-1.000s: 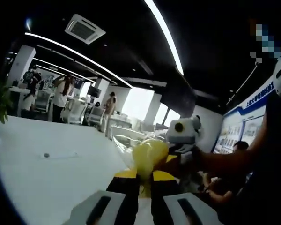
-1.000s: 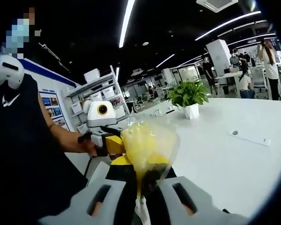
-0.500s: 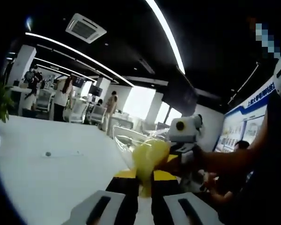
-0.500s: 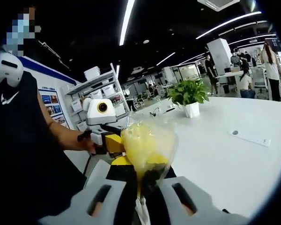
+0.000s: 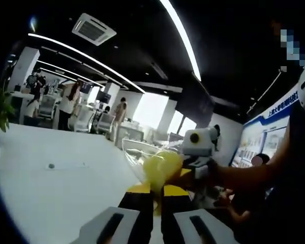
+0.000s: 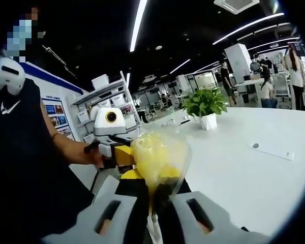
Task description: Compare the silicone blocks by pressing each to a similar depth, holding the contact briefly, and releasing to observe deformation and rebound differences across the visible hardness samples.
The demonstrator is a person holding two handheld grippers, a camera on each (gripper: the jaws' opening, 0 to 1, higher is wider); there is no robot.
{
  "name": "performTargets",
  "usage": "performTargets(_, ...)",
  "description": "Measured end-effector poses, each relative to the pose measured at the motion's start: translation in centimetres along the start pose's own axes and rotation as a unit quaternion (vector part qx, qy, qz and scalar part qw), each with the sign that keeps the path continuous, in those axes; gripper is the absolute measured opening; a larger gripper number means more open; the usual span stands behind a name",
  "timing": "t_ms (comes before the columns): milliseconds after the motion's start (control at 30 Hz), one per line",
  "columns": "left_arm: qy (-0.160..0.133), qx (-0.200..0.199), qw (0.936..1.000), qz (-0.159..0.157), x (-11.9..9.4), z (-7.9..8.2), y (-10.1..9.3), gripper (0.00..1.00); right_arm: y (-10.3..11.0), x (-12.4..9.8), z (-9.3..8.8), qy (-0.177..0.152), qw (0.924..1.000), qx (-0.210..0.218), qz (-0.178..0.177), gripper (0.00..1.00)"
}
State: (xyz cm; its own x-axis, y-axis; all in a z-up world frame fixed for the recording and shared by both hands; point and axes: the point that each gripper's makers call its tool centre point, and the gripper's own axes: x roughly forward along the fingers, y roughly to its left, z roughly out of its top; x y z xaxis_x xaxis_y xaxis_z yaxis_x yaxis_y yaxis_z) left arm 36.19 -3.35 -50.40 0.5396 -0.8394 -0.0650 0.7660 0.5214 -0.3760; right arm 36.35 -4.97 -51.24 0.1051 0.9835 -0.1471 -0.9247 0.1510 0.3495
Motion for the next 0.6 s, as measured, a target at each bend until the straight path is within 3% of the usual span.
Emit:
performTargets(467, -0.004, -0.005, 1.0000, -0.001, -0.1, 0.7, -0.2, 0.00, 0.3, 0.0, 0.7, -0.009, 1.0000, 0.000, 0.000, 0.01)
performTargets(600, -0.006, -0.008, 0.9999, -0.007, -0.2, 1.0, -0.3, 0.00, 0.6, 0.0, 1.0, -0.009, 0.9997, -0.024, -0.004, 0.04)
